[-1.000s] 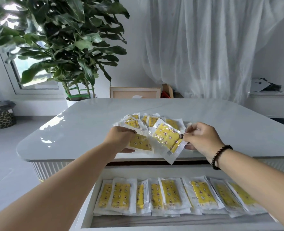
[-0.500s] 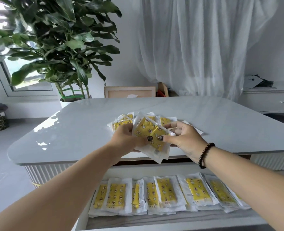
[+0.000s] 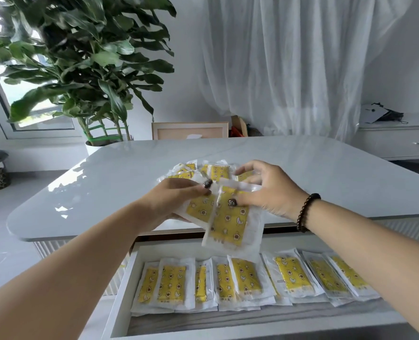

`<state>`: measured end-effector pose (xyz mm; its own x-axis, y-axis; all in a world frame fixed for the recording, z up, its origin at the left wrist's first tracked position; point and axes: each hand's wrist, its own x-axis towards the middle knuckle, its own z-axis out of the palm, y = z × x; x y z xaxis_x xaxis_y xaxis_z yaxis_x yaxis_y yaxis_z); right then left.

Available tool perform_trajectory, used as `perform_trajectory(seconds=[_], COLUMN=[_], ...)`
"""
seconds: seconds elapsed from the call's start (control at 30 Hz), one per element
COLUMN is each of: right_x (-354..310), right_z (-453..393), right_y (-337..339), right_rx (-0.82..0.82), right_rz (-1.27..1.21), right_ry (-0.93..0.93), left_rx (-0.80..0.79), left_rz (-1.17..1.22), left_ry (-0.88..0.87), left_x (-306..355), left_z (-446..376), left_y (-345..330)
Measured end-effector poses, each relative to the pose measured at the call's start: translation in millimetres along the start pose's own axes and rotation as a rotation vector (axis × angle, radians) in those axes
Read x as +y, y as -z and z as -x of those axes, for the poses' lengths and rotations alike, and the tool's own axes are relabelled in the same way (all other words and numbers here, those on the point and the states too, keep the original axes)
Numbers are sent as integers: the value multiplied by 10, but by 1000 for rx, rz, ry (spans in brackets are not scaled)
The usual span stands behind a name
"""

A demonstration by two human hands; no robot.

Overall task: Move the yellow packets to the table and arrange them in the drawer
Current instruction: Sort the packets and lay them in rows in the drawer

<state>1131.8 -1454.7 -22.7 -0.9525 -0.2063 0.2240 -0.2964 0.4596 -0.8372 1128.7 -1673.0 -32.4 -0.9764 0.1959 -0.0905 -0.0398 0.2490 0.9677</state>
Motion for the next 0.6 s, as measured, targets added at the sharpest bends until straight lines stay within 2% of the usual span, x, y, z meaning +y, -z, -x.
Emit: perform_trajectory(seconds=[0.1, 0.2, 0.3, 0.4, 0.47, 0.6], right_x=[-14, -2, 58, 150, 209, 295], right_z=[-13, -35, -49, -29, -22, -131], right_y=[-85, -126, -121, -102, -103, -201], right_rx=[34, 169, 237, 76, 6, 165], right_rz=[88, 11, -99, -180, -284, -113], right_ry=[95, 88, -40, -190, -214, -130], left_rx=[-54, -70, 46, 200, 221, 298], left_rz=[-103, -159, -88, 65, 92, -129], left_ry=[-49, -85, -113, -135, -160, -178], left_x=[-2, 12, -3, -31, -64, -210], left_z=[2, -4, -33, -75, -108, -264], left_y=[-95, -157, -165, -139, -111, -76])
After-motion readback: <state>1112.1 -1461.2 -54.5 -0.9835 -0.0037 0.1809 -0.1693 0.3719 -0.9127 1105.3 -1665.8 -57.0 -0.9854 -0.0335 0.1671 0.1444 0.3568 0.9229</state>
